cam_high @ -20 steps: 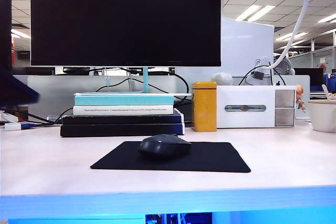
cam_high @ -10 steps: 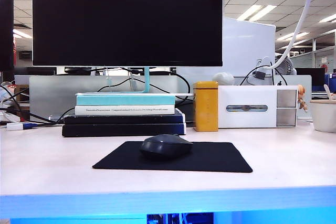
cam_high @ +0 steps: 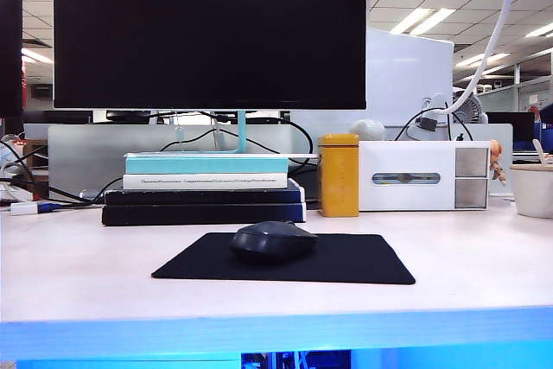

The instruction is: Place the black mouse on the black mouse pad.

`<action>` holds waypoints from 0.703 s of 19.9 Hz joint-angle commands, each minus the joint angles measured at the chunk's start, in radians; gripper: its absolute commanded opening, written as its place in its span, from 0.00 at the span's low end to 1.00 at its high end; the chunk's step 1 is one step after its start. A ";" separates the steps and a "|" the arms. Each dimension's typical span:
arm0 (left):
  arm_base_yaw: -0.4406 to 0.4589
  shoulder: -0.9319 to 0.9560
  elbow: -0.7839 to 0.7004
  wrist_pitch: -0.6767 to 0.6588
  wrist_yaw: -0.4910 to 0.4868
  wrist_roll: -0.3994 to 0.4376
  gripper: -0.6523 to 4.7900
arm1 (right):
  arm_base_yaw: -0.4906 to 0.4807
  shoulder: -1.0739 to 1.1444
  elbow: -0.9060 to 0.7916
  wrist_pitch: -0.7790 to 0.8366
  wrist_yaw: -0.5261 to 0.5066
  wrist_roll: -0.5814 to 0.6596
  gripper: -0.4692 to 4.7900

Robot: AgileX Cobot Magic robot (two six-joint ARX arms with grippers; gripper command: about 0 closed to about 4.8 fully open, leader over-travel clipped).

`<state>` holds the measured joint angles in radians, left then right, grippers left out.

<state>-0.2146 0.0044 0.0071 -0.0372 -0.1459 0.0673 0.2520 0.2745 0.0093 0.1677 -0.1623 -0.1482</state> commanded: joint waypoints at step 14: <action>-0.002 -0.001 -0.002 -0.023 0.038 -0.015 0.53 | -0.359 0.000 -0.008 -0.014 -0.023 0.085 0.09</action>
<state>-0.2153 0.0044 0.0071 -0.0708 -0.1211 0.0517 -0.1081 0.2749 0.0093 0.1410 -0.1814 -0.0708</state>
